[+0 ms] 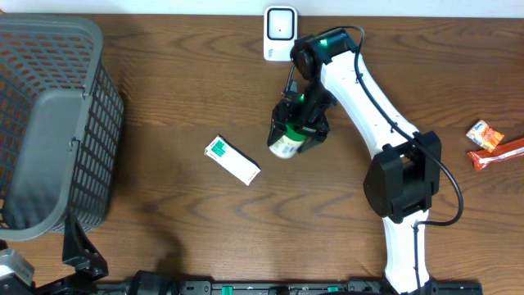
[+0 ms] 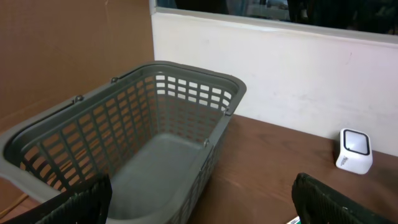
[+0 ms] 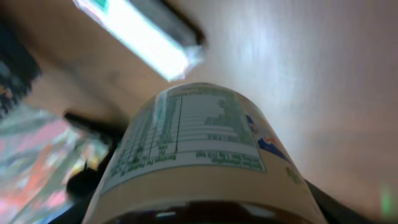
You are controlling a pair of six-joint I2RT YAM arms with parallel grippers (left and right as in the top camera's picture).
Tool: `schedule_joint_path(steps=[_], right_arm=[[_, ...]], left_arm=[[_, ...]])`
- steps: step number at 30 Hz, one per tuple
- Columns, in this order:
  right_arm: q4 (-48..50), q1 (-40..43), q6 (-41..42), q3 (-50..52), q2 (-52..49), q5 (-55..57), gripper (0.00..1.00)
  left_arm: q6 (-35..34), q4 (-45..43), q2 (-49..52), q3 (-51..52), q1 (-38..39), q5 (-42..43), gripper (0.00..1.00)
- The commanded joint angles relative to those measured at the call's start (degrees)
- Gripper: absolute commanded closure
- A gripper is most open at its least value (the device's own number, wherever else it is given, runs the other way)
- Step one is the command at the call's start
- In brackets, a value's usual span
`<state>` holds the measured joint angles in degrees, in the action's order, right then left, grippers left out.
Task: Scan the item barcode
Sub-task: 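Hold the container label in front of the scanner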
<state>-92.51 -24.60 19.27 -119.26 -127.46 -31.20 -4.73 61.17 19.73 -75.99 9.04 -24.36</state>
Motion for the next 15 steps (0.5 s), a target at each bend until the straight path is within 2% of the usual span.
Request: schedule_joint_path(steps=[1, 6, 8, 11, 15], right_arm=[[7.3, 0.2, -4.6, -0.3, 0.6, 5.0, 0.43], [23.3, 0.2, -3.3, -0.7, 0.6, 12.1, 0.44], [33.2, 0.2, -3.5, -0.7, 0.6, 19.5, 0.43], [41.6, 0.0, -3.5, -0.6, 0.6, 28.1, 0.44], [53.0, 0.0, -3.5, -0.6, 0.4, 37.1, 0.50]], left_arm=[[-0.5, -0.1, 0.0, 0.0, -0.2, -0.3, 0.07], [-0.5, -0.1, 0.0, 0.0, -0.2, -0.3, 0.07], [-0.5, -0.1, 0.0, 0.0, -0.2, -0.3, 0.07], [-0.5, -0.1, 0.0, 0.0, -0.2, -0.3, 0.07], [-0.5, -0.1, 0.0, 0.0, -0.2, -0.3, 0.08]])
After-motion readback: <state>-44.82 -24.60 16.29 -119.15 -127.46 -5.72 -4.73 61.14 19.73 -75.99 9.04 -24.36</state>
